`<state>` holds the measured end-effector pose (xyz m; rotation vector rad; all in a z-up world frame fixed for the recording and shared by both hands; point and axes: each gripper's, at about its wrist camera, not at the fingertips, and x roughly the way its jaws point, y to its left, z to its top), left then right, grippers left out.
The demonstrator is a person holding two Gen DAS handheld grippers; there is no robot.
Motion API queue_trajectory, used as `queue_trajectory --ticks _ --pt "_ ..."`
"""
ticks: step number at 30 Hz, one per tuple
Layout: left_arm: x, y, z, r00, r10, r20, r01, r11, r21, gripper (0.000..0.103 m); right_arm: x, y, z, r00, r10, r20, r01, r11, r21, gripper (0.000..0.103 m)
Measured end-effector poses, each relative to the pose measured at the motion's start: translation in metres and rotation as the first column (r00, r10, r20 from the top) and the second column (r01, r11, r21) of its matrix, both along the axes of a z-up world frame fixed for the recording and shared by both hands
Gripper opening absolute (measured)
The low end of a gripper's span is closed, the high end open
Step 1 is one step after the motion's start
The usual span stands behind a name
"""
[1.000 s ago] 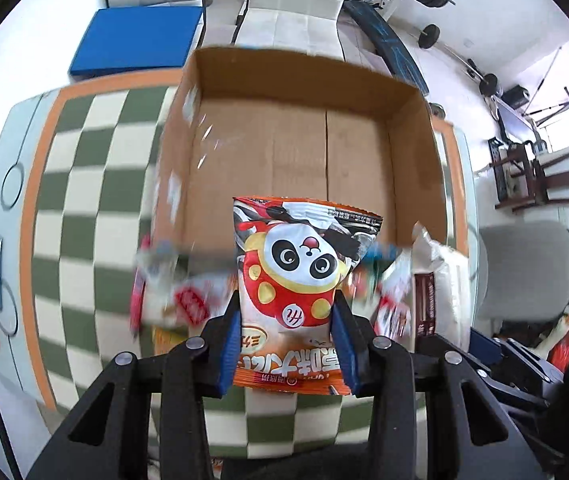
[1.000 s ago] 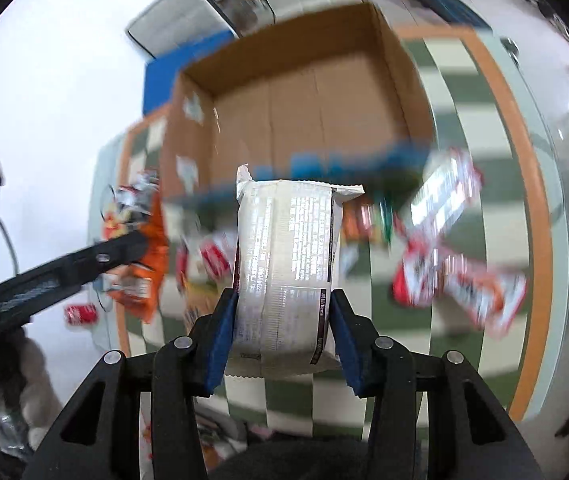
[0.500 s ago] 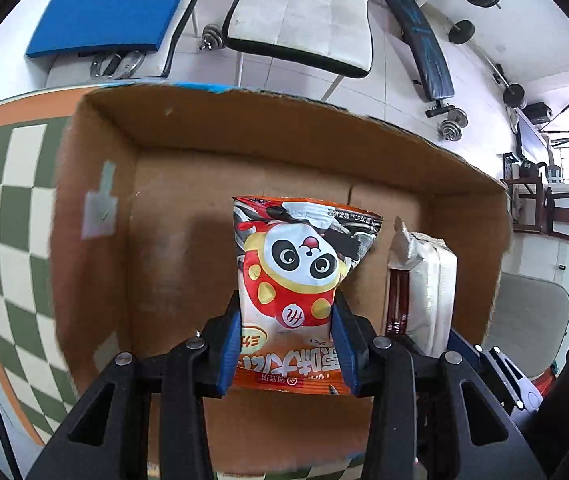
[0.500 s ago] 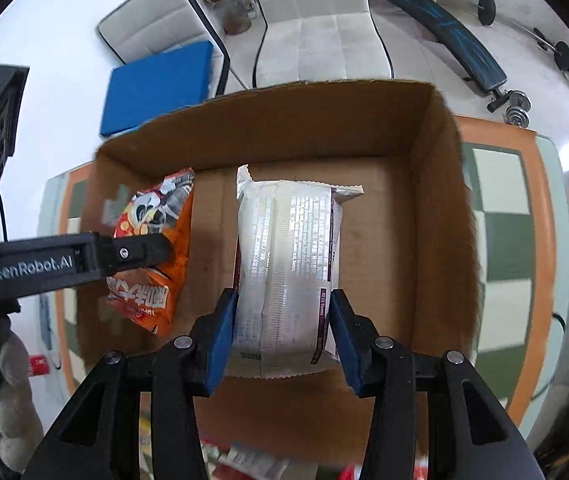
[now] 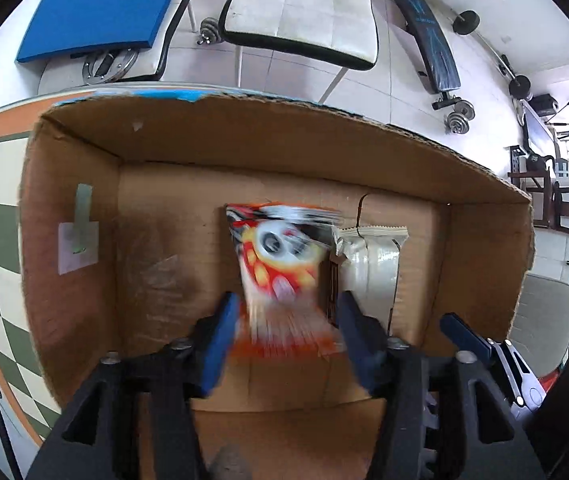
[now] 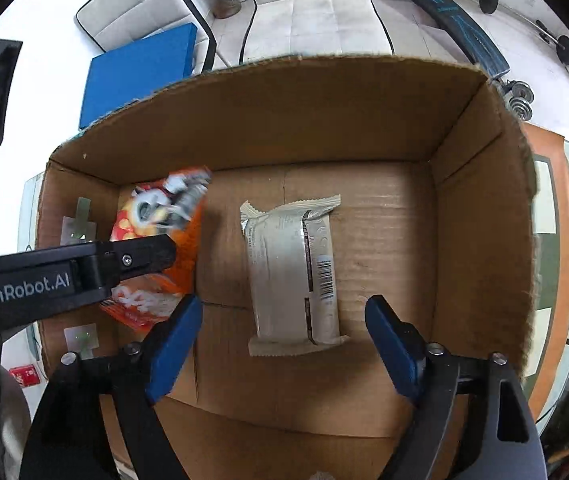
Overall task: Organize snacks
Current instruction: 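Carry both packets into the cardboard box and open both tools to release, then grasp the white barcode packet with the right tool while the left tool grasps the yellow cracker bag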
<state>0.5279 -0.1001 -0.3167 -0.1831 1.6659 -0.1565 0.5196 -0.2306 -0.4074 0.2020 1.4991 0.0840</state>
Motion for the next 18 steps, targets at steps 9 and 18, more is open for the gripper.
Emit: queue_trajectory --ticks 9,18 --pt "-0.037 0.013 0.048 0.995 -0.043 0.086 0.041 0.999 0.027 0.084 -0.034 -0.001 0.037 1.0 -0.003 0.031 0.004 1.0 -0.029 0.09" --pt "-0.116 0.03 0.139 0.901 -0.071 0.427 0.041 0.996 0.08 0.084 -0.102 0.01 0.102 0.982 0.036 0.183 -0.037 0.999 0.001 0.095"
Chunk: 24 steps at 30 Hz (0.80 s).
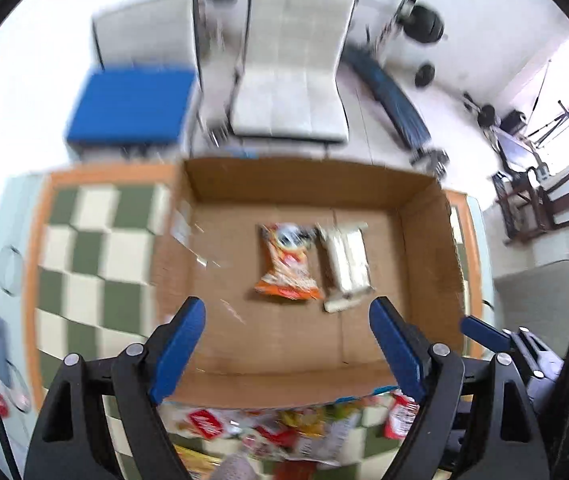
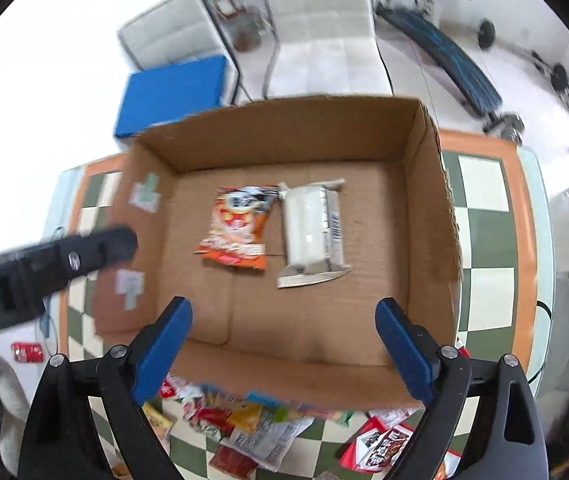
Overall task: Organize snacks
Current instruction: 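Grasp the white barcode packet with the right tool while the left tool grasps the yellow cracker bag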
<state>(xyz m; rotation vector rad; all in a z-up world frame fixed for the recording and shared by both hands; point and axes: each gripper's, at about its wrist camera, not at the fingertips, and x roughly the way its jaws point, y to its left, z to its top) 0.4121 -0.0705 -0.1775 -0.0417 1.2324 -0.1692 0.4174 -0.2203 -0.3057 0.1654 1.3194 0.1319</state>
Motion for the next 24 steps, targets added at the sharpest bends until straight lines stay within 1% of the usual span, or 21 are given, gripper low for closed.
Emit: queue_trajectory --ticks 3,5,7,9,11,12,14,16,18,22,24 --pt "-0.03 0.007 0.022 0.994 0.001 0.105 -0.002 1.0 0.01 0.084 -0.028 0.01 0.021 0.997 0.026 0.066 -0.026 1.0 -0.009 0.095" --pt "-0.046 0.011 0.026 0.993 -0.002 0.121 0.0 1.0 0.013 0.084 -0.045 0.014 0.027 0.997 0.03 0.074 -0.03 1.0 0.002 0.095" --pt "-0.061 0.018 0.022 0.994 0.006 0.109 -0.007 1.0 0.017 0.084 -0.063 0.016 0.028 0.998 0.019 0.06 -0.02 1.0 0.022 0.095" --pt "-0.075 0.025 0.014 0.997 0.026 0.077 -0.028 0.999 0.023 0.084 -0.081 0.016 0.025 0.999 0.01 0.036 -0.012 0.999 0.045 0.095" --pt "-0.086 0.034 -0.003 0.997 0.068 0.028 -0.069 0.997 0.041 0.084 -0.096 0.018 0.018 1.0 0.008 0.01 -0.008 0.999 0.05 0.095" --pt "-0.093 0.037 -0.011 0.997 0.076 0.002 -0.076 0.996 0.044 0.084 -0.106 0.019 0.011 1.0 0.005 -0.009 -0.005 0.999 0.049 0.095" --pt "-0.106 0.044 -0.038 0.992 0.099 -0.074 -0.095 0.994 0.061 0.084 -0.12 0.019 -0.002 0.999 -0.002 -0.052 0.004 0.999 0.05 0.095" --pt "-0.118 0.052 -0.058 0.987 0.114 -0.115 -0.107 0.992 0.068 0.084 -0.134 0.022 -0.019 0.994 -0.013 -0.108 0.019 0.998 0.06 0.095" --pt "-0.137 0.059 -0.079 0.98 0.134 -0.149 -0.119 0.987 0.105 0.084 -0.146 0.025 -0.041 0.987 -0.024 -0.16 0.035 0.998 0.061 0.095" --pt "-0.168 0.074 -0.113 0.97 0.136 -0.203 -0.096 0.976 0.196 0.084 -0.16 0.033 -0.082 0.965 -0.045 -0.257 0.059 0.997 0.047 0.095" --pt "-0.183 0.083 -0.128 0.962 0.132 -0.241 -0.077 0.972 0.223 0.084 -0.163 0.037 -0.099 0.953 -0.058 -0.297 0.073 0.996 0.041 0.095"
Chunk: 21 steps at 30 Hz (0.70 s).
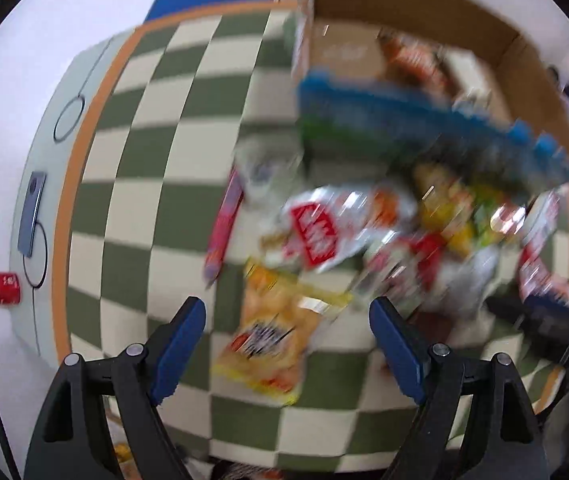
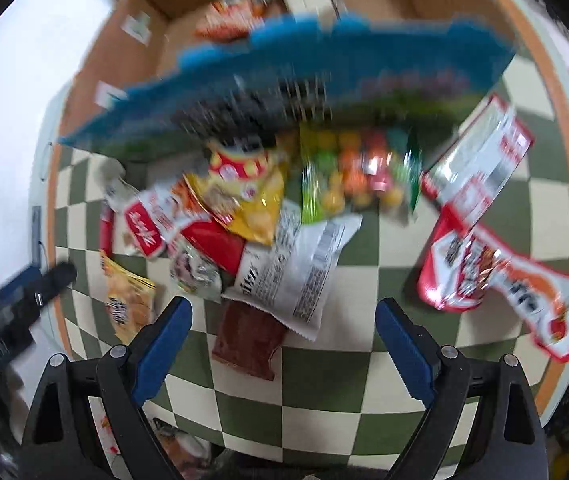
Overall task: Organize snacks
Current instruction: 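Grasp the white barcode packet with the right tool while the left tool grasps the yellow cracker bag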
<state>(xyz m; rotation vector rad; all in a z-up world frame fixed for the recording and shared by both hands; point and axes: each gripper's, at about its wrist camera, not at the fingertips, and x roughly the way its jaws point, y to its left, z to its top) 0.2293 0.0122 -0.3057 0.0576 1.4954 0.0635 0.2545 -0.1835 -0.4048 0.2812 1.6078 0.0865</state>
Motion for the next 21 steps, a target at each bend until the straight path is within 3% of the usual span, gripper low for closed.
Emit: queue_trajectory --ticks 5,11,17,19,21 --pt "-0.012 0.017 -0.037 0.994 -0.028 -0.104 0.033 0.999 0.039 0.084 0.004 0.005 -0.03 0.997 -0.024 -0.067 0.022 0.999 -0.024 0.095" --pt "-0.008 0.008 -0.08 0.968 -0.136 -0.213 0.148 0.988 0.042 0.084 0.014 0.009 -0.056 0.989 -0.057 -0.139 0.054 0.998 -0.027 0.095" --pt "0.007 0.01 -0.089 0.97 -0.067 -0.232 0.06 0.998 -0.036 0.083 0.022 0.016 -0.073 0.983 -0.069 -0.17 0.06 0.997 -0.054 0.094" --pt "0.009 0.011 -0.091 0.968 -0.033 -0.249 0.017 0.998 -0.068 0.074 0.022 0.019 -0.079 0.983 -0.063 -0.17 0.054 0.997 -0.06 0.077" --pt "0.006 0.013 -0.095 0.965 -0.005 -0.262 -0.016 0.997 -0.076 0.074 0.019 0.022 -0.08 0.986 -0.046 -0.159 0.034 0.996 -0.077 0.072"
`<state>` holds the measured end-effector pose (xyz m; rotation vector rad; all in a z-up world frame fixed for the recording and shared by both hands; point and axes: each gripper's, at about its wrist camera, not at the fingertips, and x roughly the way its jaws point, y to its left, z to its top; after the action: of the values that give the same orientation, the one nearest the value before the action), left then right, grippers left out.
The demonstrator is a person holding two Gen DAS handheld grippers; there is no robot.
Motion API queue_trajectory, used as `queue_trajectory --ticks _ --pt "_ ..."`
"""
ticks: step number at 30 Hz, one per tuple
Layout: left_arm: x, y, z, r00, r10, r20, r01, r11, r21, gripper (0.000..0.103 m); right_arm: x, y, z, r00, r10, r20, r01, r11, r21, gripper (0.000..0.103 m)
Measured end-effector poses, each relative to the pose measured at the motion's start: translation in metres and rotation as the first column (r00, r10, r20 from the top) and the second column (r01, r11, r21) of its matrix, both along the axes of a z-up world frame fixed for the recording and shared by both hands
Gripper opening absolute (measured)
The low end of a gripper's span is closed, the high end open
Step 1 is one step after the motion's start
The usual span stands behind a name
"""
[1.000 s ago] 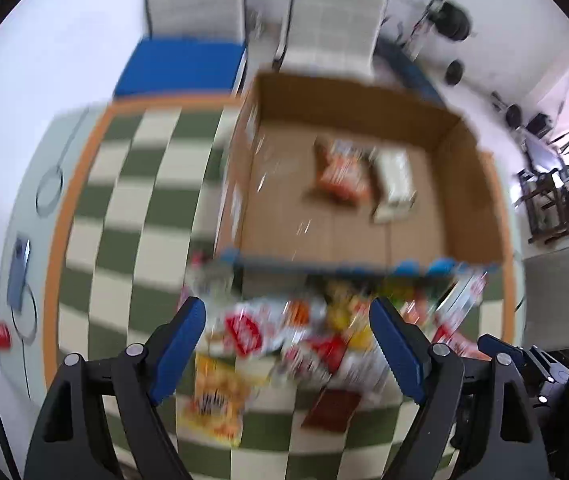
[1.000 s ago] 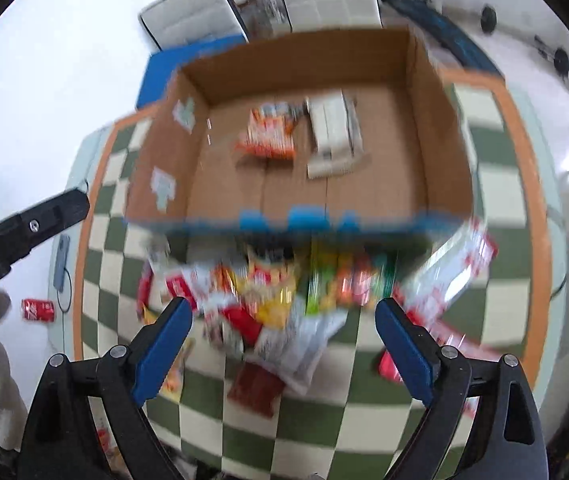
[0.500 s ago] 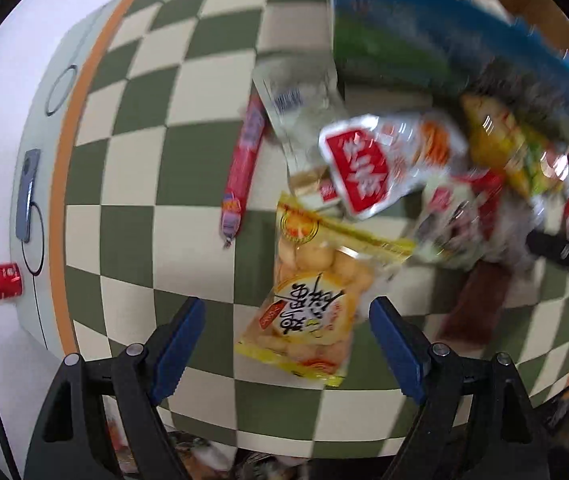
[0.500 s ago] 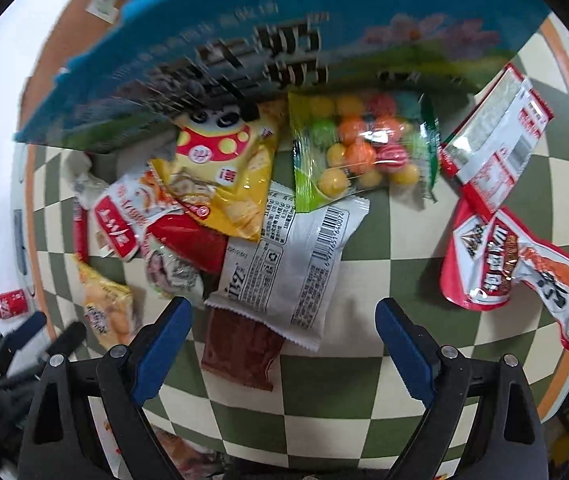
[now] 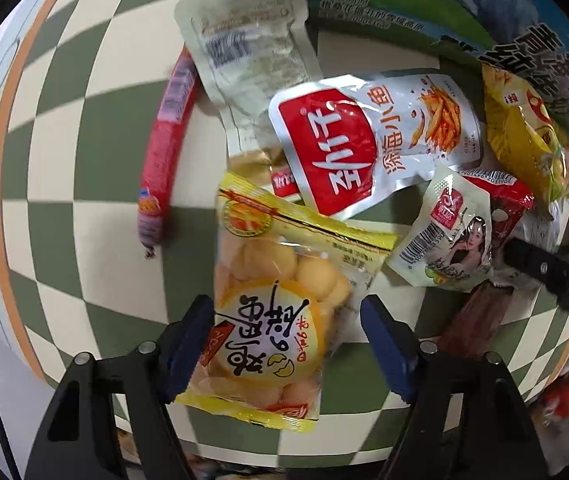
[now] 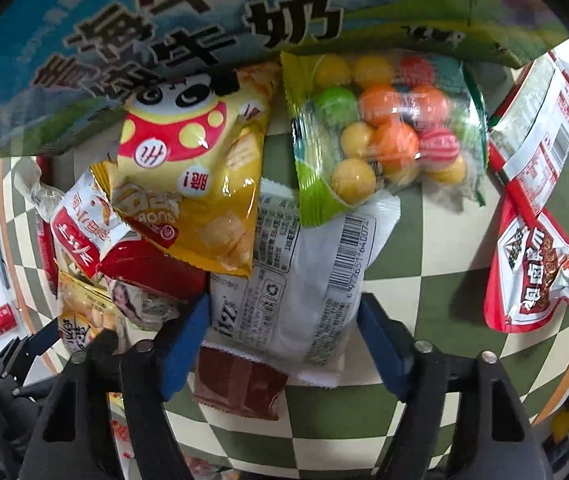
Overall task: Organize snacks
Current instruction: 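Grasp the white barcode packet with the right tool while the left tool grasps the yellow cracker bag, then carry both packets into the box and open both tools to drop them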
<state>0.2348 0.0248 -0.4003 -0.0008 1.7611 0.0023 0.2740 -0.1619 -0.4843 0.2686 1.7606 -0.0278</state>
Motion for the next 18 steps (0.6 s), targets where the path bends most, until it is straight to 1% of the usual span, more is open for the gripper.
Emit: queue_trajectory --ticks 4,7,8,9,10,12,15,18 --pt "-0.013 -0.004 -0.006 0.998 0.053 -0.037 -0.054 0.998 -0.03 0.072 -0.01 -0.009 0.0 0.999 0.034 0.004 -0.034 0.999 -0.003 0.071" --pt "-0.021 -0.004 -0.008 0.996 0.076 -0.04 -0.077 0.996 -0.033 0.066 -0.021 -0.021 0.001 0.998 0.061 -0.005 -0.061 0.998 -0.019 0.07" --pt "-0.024 -0.004 -0.007 0.996 0.081 -0.032 -0.082 0.996 -0.029 0.062 -0.024 -0.024 0.001 0.998 0.067 -0.006 -0.067 0.997 -0.024 0.07" --pt "-0.027 -0.004 -0.005 0.996 0.085 -0.027 -0.085 0.996 -0.024 0.055 -0.027 -0.026 0.001 0.997 0.077 -0.004 -0.077 0.997 -0.028 0.07" --pt "-0.028 -0.004 -0.003 0.996 0.087 -0.026 -0.087 0.996 -0.025 0.053 -0.03 -0.028 0.002 0.996 0.086 -0.002 -0.086 0.996 -0.034 0.07" --pt "-0.035 -0.007 0.002 0.995 0.096 -0.017 -0.097 0.995 -0.036 0.044 -0.036 -0.032 0.003 0.996 0.094 0.004 -0.094 0.995 -0.04 0.07" --pt "-0.04 -0.013 0.011 0.997 0.081 -0.001 -0.081 0.996 -0.033 0.042 -0.046 -0.036 0.005 0.996 0.09 0.011 -0.089 0.995 -0.033 0.069" --pt "-0.047 -0.017 0.019 0.997 0.081 0.004 -0.08 0.995 -0.051 0.041 -0.055 -0.039 0.007 0.996 0.084 0.014 -0.084 0.996 -0.009 0.069"
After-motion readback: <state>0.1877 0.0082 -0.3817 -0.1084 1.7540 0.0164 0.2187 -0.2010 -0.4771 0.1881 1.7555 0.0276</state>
